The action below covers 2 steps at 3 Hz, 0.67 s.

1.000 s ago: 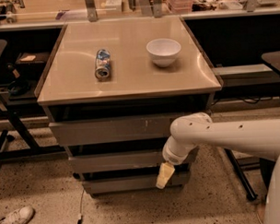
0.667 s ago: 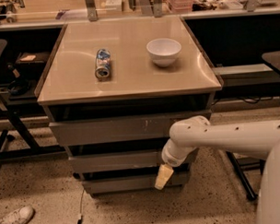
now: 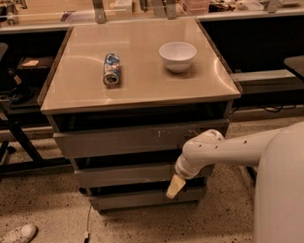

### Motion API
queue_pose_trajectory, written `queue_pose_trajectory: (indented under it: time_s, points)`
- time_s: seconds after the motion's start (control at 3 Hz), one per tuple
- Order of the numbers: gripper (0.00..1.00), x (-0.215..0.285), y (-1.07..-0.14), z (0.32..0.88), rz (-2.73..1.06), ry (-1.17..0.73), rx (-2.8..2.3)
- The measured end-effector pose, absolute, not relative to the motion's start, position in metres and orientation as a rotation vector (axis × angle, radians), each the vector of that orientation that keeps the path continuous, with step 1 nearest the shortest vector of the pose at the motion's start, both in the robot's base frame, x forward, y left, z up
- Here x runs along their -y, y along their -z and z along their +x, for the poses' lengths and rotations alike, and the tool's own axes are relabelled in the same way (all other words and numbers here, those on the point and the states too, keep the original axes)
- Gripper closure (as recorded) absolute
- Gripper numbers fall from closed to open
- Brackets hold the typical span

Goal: Open middle drawer

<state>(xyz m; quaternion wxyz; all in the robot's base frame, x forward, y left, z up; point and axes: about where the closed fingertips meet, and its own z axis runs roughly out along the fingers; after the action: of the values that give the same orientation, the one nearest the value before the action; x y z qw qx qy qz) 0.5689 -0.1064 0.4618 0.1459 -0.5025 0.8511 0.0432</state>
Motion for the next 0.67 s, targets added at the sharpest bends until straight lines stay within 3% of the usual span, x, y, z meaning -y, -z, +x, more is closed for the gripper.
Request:
queue_pose_trajectory:
  time_s: [0.67]
  points:
    - [0.0, 0.111, -0.435, 0.59, -1.389, -0.074, -2.468]
